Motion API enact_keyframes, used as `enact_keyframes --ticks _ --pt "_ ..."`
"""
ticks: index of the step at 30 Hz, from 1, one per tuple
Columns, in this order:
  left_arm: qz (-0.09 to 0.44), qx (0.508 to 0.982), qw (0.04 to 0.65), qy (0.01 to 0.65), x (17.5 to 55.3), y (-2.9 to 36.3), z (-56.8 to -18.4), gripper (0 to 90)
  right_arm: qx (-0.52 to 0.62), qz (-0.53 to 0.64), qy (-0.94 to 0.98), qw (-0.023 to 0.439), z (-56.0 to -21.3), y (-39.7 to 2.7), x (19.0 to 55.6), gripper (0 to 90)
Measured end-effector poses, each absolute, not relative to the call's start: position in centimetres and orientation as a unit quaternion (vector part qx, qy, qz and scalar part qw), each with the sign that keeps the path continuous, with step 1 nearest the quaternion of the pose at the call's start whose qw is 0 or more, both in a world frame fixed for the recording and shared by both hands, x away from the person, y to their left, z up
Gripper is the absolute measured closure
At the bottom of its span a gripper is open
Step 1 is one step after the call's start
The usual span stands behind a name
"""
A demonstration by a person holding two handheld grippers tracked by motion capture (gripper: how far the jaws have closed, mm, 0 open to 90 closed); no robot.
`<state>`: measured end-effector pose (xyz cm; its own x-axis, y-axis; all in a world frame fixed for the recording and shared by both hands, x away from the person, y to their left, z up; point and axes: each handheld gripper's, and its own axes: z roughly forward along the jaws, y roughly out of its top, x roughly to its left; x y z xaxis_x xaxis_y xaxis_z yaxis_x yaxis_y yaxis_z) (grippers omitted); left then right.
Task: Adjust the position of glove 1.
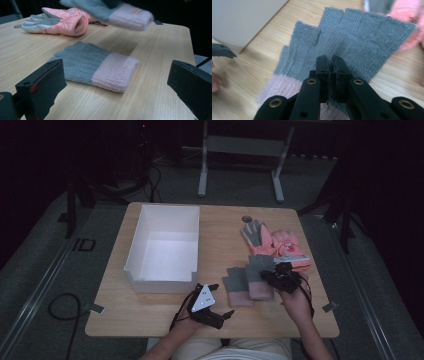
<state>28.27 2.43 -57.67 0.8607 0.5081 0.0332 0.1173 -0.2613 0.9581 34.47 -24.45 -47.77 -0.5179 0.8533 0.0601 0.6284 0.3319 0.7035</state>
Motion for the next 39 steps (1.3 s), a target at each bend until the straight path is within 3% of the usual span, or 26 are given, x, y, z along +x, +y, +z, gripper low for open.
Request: enact_keyframes --ticks 15,25,33,39 --pt "0.169 0.776 0.574 0.198 28.2 2.4 -57.7 0.1 0.448 0.325 0.823 0.128 -50.8 -19.6 35.3 84.3" --pt "0.182 0.78 0.564 0.202 28.1 2.2 -57.7 0.2 0.458 0.31 0.825 0.118 -52.9 -19.3 35.7 82.4" --pt "0.188 0.786 0.551 0.208 28.2 1.8 -57.6 0.2 0.445 0.303 0.835 0.117 -53.7 -19.3 35.9 75.4" --pt "0.174 0.828 0.498 0.191 28.5 0.9 -57.4 0.9 0.443 0.317 0.829 0.124 -52.5 -20.3 35.6 72.3"
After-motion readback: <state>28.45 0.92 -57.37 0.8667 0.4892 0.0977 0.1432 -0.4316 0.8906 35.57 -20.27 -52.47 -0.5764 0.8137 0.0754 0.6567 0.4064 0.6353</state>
